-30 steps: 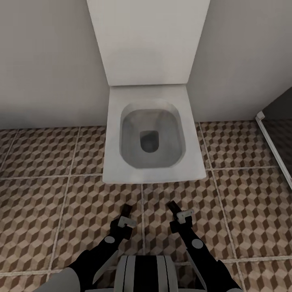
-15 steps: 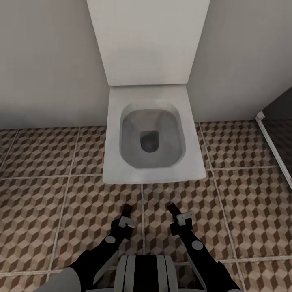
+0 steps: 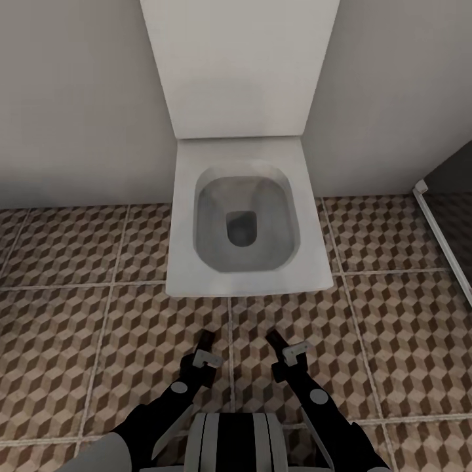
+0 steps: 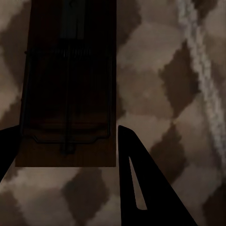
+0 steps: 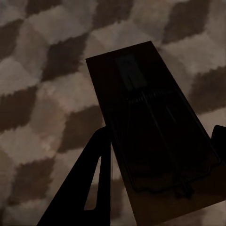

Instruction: Take the four mousetraps from the cabinet in the bathroom and place them on the bathroom floor. Make sure all four end up on the same floor surface, and ensure that at least two of them are either under or directly next to the same bathroom sink.

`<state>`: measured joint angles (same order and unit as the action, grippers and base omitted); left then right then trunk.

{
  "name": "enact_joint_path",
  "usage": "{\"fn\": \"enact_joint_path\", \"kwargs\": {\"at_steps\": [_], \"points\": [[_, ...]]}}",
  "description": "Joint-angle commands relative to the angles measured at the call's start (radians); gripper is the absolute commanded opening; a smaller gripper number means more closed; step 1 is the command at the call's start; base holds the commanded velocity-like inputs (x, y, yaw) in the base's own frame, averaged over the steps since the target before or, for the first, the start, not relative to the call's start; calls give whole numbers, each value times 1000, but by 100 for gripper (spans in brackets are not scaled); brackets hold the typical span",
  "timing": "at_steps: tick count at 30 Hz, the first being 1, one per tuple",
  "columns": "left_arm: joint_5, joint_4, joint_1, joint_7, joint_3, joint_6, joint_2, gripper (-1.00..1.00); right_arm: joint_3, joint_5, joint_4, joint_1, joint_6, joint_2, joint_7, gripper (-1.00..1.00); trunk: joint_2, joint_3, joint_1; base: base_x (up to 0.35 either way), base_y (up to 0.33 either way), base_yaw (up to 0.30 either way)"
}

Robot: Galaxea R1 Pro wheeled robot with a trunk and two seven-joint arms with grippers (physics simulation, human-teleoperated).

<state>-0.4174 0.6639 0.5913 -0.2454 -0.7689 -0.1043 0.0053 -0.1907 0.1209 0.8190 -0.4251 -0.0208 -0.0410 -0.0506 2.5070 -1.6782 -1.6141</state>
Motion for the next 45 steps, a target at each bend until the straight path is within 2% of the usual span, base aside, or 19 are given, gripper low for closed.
{"fn": "enact_joint_path", "kwargs": {"at_steps": [1, 17, 45], "points": [[-3, 2, 1, -9, -6, -5, 1, -100, 2, 9, 0, 0, -2, 0, -4, -100, 0, 0, 0, 0, 0, 0], [-3, 2, 1, -9, -20, -5, -4, -100, 2, 9, 0, 0, -2, -2, -5, -100, 0, 0, 0, 0, 0, 0], [-3, 2, 1, -9, -21, -5, -4, -100, 2, 9, 0, 0, -11, -2, -6, -100, 0, 0, 0, 29, 0, 0]]}}
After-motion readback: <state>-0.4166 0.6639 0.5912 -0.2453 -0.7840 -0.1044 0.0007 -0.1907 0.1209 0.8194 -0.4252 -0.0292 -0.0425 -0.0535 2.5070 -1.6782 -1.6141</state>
